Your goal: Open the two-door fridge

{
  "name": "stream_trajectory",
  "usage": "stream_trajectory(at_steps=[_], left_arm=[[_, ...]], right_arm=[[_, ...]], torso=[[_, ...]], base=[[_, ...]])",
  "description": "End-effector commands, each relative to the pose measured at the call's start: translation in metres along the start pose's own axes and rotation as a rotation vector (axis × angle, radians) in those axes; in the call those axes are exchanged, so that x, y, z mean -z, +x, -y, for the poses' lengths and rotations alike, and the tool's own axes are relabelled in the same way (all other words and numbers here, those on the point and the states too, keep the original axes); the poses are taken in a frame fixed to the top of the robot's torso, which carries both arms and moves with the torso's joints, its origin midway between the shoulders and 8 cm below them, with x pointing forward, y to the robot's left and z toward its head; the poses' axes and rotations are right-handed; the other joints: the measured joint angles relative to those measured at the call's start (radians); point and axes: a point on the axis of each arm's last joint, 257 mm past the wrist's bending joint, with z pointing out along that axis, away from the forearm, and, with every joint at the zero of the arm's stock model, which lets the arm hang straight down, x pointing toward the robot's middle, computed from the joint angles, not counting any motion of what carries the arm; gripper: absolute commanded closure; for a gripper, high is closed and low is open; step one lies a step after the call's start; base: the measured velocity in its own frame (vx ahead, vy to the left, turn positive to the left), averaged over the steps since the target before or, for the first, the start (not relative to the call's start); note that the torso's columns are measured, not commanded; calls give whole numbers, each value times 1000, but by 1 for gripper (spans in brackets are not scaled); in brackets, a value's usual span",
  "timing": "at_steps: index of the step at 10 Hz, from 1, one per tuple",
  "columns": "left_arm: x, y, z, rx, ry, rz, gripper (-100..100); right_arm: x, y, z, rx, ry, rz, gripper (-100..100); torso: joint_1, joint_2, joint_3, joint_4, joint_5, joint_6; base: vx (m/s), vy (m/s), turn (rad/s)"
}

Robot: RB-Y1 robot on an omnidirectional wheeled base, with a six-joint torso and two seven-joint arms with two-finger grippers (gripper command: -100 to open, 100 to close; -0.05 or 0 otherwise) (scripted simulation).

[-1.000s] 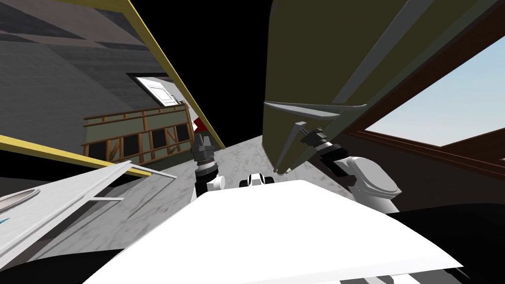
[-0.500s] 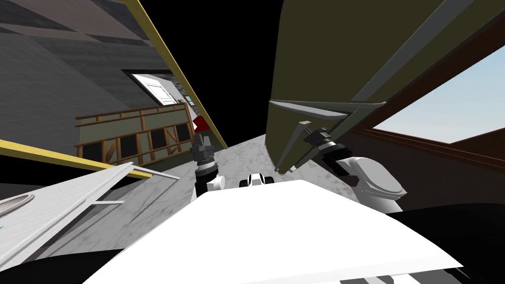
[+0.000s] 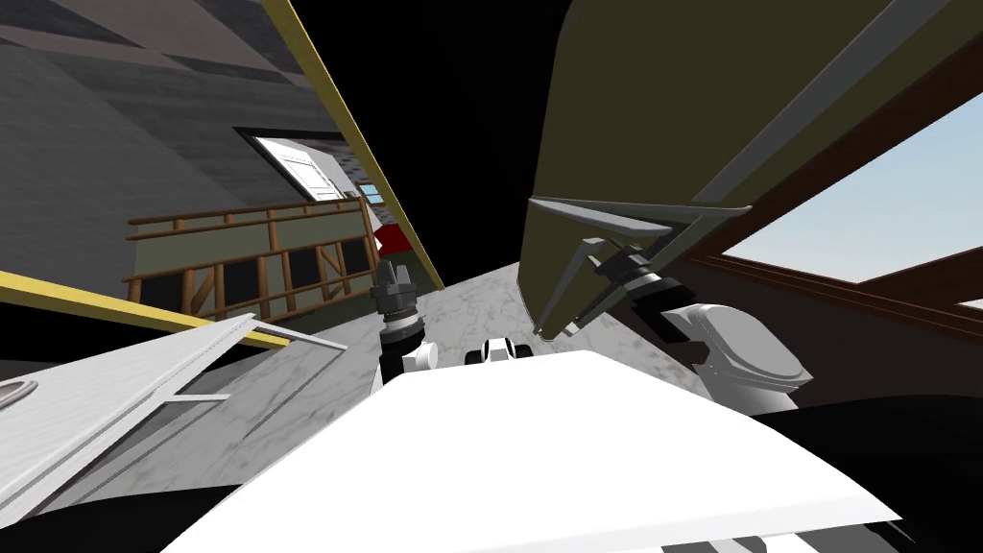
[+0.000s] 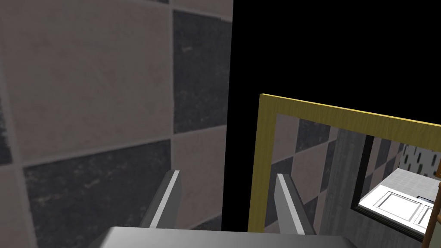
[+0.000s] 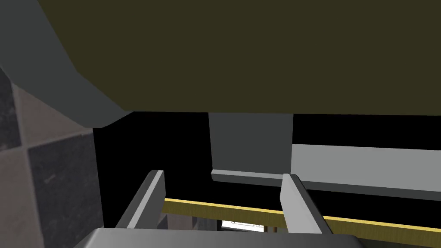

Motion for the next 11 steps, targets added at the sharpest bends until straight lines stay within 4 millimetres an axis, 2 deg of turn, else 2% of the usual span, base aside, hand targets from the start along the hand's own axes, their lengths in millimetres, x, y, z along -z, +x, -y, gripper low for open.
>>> stream_trajectory(at_steps=[1,2,3,4,6,7,8,11], left_arm=[[0,0,0,0,0,0,0],[0,0,0,0,0,0,0],[0,0,0,0,0,0,0],[0,0,0,0,0,0,0],[0,0,0,0,0,0,0],[0,0,0,0,0,0,0],[0,0,0,1,0,0,0],[0,0,0,1,0,0,0]], right_arm=[[0,2,10,5,0,6,-100],[0,4,15,8,0,8,-100],[0,3,11,8,-1,6,-100],[0,-1,1,0,1,3,100],[4,10,5,6,0,-22,100],[6,19,8,11,4,-46,100],[6,19,8,11,4,-46,100],[15,45,18,26,18,-117,100]], torso=[[10,-2,-2,0,3,1],[19,-2,-2,1,8,2],[24,1,0,3,10,2],[19,8,4,4,9,2],[15,15,9,8,8,4],[23,11,7,6,9,6],[30,7,5,5,10,4],[23,6,2,7,12,0]], base=[[56,12,-25],[97,81,-26],[43,46,-17],[-61,-39,38],[10,49,1],[129,284,-67],[83,276,-66],[99,320,-59]])
